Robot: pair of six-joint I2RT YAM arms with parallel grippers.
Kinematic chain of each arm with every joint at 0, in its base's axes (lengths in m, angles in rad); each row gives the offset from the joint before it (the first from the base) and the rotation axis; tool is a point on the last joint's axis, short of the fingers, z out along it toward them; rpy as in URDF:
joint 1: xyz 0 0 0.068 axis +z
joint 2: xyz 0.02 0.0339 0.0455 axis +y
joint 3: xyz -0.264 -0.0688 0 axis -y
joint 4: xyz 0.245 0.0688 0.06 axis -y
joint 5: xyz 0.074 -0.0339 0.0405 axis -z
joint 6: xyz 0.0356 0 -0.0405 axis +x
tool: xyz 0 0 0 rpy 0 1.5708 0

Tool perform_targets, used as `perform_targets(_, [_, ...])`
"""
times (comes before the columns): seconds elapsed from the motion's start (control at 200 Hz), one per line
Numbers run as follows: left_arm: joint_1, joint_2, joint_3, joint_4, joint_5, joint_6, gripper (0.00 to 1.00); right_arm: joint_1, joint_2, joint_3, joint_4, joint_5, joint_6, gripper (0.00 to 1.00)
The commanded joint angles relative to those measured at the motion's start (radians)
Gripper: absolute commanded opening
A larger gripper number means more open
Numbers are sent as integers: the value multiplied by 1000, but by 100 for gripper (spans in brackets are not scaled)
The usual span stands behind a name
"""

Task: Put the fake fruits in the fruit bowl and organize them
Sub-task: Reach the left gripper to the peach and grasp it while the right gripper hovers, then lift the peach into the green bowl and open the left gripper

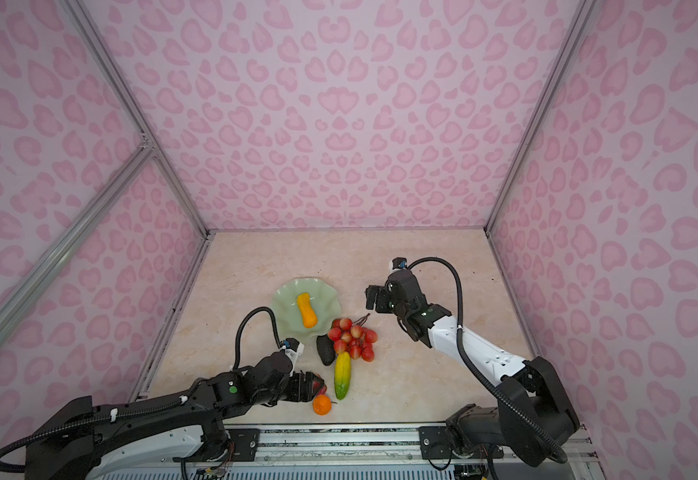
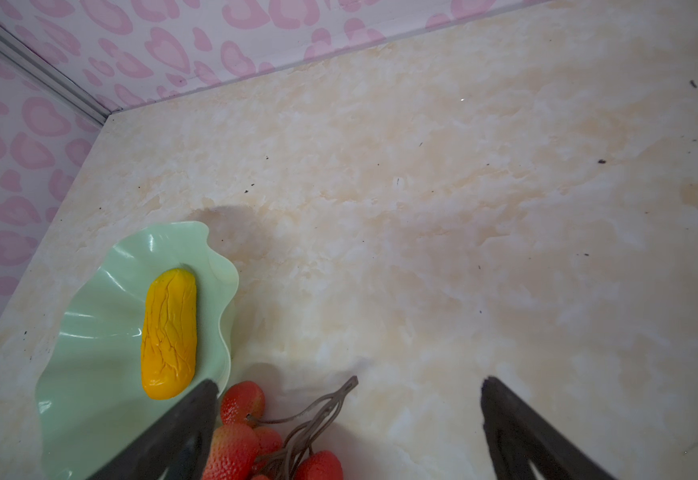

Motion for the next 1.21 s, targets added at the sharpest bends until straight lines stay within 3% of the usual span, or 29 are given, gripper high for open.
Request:
perform_targets(0.0, [-1, 41, 5, 92, -13, -24, 74, 1, -6, -9, -14, 0, 0, 98])
perform_targets(0.26, [-1, 128, 15, 164, -16, -40, 46, 0, -15, -17, -13, 5, -4, 98])
perform_targets(0.39, [4, 76, 33, 129, -66, -27, 41, -1, -12, -16, -11, 3, -6, 98])
perform_targets(0.52, [46, -66, 79, 25, -114, 27, 41, -1, -10, -9, -24, -4, -13, 97])
perform_targets(0.645, [176, -212, 159, -118, -131, 148, 41, 0, -17, 8, -76, -5, -23, 95])
perform_targets(0.755, [385, -248, 215, -166, -58, 269, 42, 16, -21, 17, -131, -13, -6, 95])
perform_targets(0.835, [529, -192, 245, -129, 21, 331, 42, 63, -26, 10, -167, -10, 0, 94])
perform_targets(0.915, [611, -67, 291, -88, 76, 378, 41, 136, -33, 0, -216, 18, 16, 92])
perform_targets(1.2, [663, 369, 484, -55, 95, 452, 38, 474, -121, -89, -305, 22, 189, 88])
